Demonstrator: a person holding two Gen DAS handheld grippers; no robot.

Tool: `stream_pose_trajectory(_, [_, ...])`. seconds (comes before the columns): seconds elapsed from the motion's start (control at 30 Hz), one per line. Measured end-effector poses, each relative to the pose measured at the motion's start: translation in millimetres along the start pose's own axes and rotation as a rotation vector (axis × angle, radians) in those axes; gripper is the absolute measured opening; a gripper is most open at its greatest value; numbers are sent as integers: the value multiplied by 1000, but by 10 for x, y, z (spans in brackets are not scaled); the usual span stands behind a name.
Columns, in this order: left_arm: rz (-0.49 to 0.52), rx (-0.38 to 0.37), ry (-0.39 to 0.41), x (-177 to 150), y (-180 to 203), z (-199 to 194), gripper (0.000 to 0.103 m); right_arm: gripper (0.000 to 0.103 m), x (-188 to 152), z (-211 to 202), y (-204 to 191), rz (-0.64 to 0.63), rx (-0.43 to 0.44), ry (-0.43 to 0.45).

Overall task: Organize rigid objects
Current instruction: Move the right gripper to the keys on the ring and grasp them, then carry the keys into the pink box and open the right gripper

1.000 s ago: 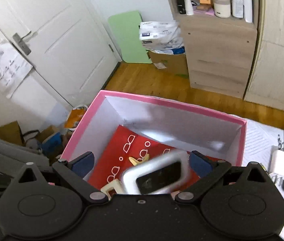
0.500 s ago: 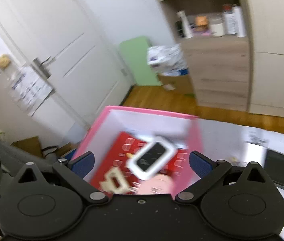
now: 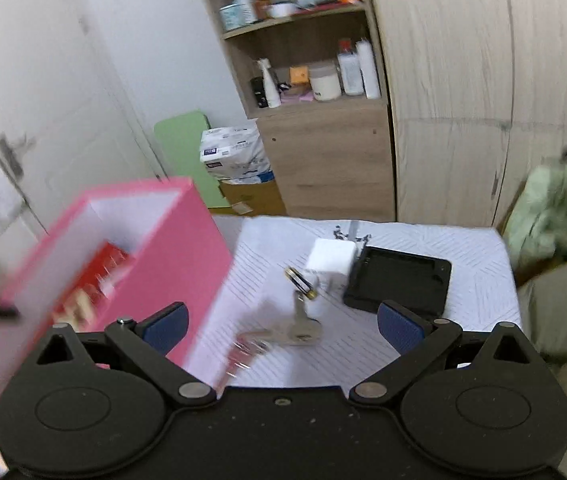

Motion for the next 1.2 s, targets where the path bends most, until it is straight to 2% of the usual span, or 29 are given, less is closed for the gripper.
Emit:
stream_pose_trajectory(0.1, [-3,-2,-7,8,-7,-3,14,93,-230,186,-55,-79,-9,-16])
stream_pose_trajectory(0.27, [7,7,-8,9,13,2,14,87,-324,367,-185,-41,83,-25])
stream_pose_trajectory(0.3, [4,7,-8,10,14,3,14,83,-316,404,-236,-50,100,-20])
stream_pose_trajectory(0.4, [-11,2,-13,11,5,5,14,65,-329,532,-370,-72,132,-21])
stream_pose_trajectory(0.47, [-7,4,-12,14,10,6,14,59,-339,649,-389,-74,107,-34])
stream_pose_trajectory(0.5, [-3,5,-12,14,15,8,14,53,-352,713,-387,-83,83,-44])
stream_pose_trajectory(0.53, [1,7,-12,13,16,9,14,37,-337,713,-405,-109,59,-22])
stream_pose_trajectory(0.57, [4,9,-13,13,18,8,14,27,-343,727,-410,-139,31,-21])
stream_pose_trajectory(0.63, [12,9,-18,13,19,8,14,28,-331,694,-443,-195,1,-26])
stream_pose_trajectory(0.77, [33,14,-16,24,45,0,14,28,-265,524,-492,-186,18,-10])
stream_pose_trajectory(1.03, [39,17,-11,19,64,-1,14,28,0,89,-702,-213,38,103])
stream_pose_trajectory(1.2, [37,14,-12,14,63,-9,14,28,304,-184,-841,-234,33,202])
Point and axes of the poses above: each gripper's, at about its wrist camera, not at the fingertips, and z roughly the way its jaws point, y to its right, x to its top, the point moved 9 cm from there along z, roughly the way its jaws point, and after that the axes turned 5 degrees about y, right-handed, at the moved point
